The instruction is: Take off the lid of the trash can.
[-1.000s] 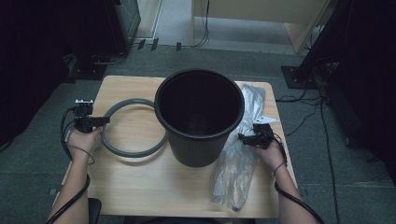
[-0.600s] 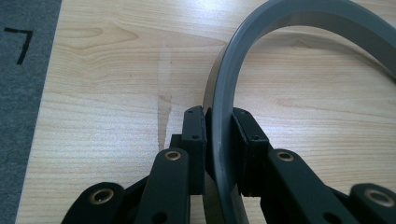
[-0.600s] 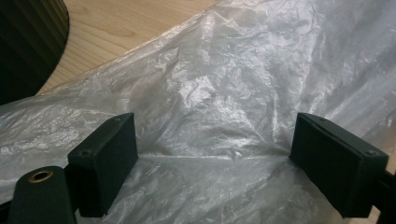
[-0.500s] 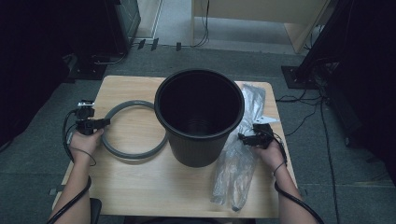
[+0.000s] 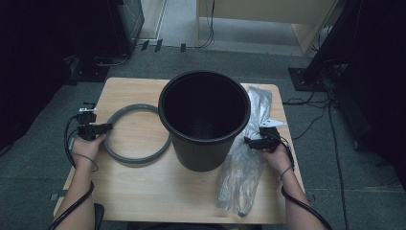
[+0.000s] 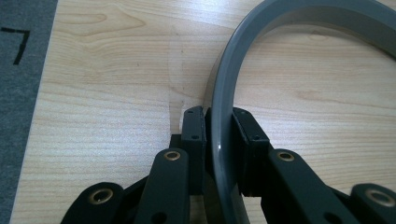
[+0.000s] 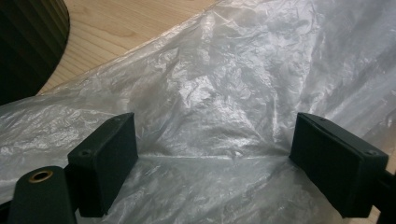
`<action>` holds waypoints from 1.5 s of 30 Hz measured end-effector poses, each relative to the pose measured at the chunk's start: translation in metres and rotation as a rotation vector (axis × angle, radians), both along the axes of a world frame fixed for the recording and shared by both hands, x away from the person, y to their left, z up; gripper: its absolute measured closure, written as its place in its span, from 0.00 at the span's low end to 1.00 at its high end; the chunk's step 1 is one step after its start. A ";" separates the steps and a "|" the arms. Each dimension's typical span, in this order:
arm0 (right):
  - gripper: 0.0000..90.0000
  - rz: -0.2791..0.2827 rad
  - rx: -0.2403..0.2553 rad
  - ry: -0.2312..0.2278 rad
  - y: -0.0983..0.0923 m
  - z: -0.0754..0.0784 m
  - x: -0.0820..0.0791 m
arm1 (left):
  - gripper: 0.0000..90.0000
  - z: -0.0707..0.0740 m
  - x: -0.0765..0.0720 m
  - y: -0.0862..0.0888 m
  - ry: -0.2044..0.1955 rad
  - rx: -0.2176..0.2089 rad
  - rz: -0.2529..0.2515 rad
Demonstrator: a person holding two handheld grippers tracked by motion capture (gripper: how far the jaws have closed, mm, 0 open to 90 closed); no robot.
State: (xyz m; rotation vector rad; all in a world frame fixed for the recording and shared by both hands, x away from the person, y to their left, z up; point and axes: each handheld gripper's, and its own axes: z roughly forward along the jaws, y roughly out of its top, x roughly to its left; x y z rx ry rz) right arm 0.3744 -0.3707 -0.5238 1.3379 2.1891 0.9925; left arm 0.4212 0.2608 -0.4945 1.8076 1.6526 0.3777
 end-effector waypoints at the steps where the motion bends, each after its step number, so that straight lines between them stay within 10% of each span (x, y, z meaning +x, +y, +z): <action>1: 0.16 0.000 0.000 0.000 0.000 0.000 0.000 | 0.85 -0.001 0.000 0.000 0.003 0.004 -0.006; 17: 0.16 -0.002 -0.001 0.000 0.000 0.000 0.001 | 0.82 -0.006 0.000 -0.001 -0.018 -0.001 -0.018; 45: 0.27 -0.022 0.019 -0.040 -0.014 0.010 -0.002 | 0.47 -0.003 -0.001 -0.006 -0.103 0.055 -0.047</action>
